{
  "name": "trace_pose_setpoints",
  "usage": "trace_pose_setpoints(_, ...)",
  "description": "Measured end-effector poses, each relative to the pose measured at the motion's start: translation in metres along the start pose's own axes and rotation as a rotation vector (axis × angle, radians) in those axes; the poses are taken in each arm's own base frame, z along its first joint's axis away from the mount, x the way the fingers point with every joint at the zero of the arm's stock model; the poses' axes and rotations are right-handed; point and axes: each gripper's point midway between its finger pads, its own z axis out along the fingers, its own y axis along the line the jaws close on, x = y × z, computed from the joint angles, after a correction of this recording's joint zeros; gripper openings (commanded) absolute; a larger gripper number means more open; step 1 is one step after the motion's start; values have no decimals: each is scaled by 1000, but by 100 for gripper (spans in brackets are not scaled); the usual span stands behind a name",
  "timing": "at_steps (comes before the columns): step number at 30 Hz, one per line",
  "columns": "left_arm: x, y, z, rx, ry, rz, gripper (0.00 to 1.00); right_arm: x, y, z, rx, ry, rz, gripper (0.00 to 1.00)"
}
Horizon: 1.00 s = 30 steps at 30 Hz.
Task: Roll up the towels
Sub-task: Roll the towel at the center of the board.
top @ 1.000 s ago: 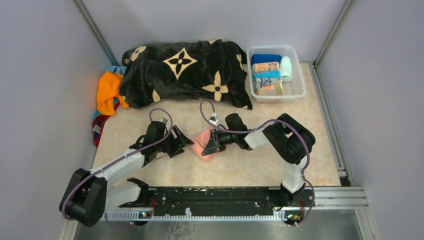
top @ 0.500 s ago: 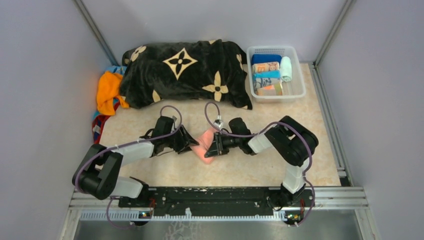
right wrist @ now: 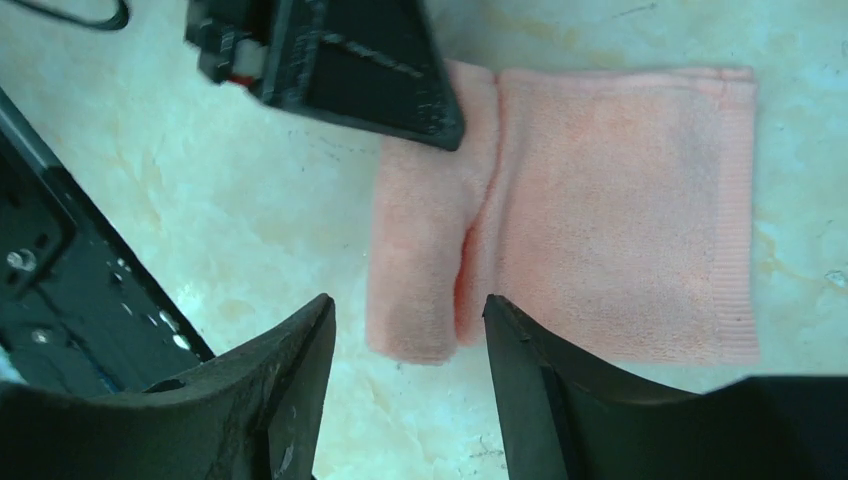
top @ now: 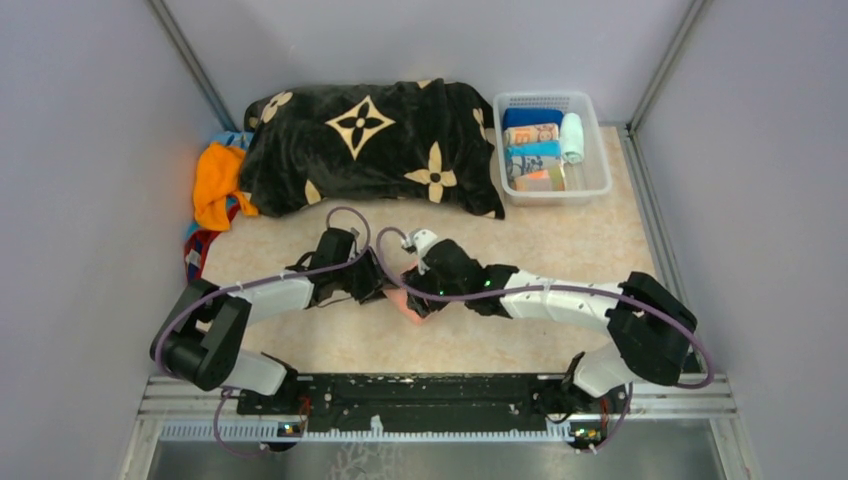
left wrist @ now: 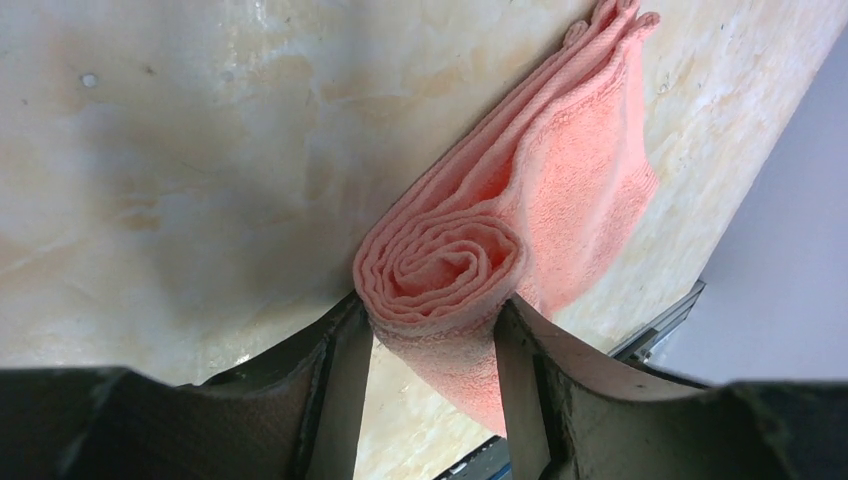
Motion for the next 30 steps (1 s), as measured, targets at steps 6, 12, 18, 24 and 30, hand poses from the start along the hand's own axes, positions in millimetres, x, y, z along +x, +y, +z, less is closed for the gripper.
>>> trace_pose_setpoints(6, 0, -1, 1, -6, -4, 6, 55, 3, 27, -1, 117, 17, -267, 57)
trace_pose_setpoints(12, -1, -1, 2, -9, -7, 7, 55, 17, 27, 24, 245, 84, -427, 55)
trace_pose_setpoints(18, -2, -2, 2, -13, -11, 8, 56, 44, -3, 44, 390, 177, -496, 53)
trace_pose_setpoints(24, -3, -2, 2, -19, -16, 10, 59, 44, -8, 44, 426, 169, -500, 41)
trace_pose_setpoints(30, -7, -2, -5, -37, -44, 16, 73, 42, -10, 45, 402, 170, -482, 22)
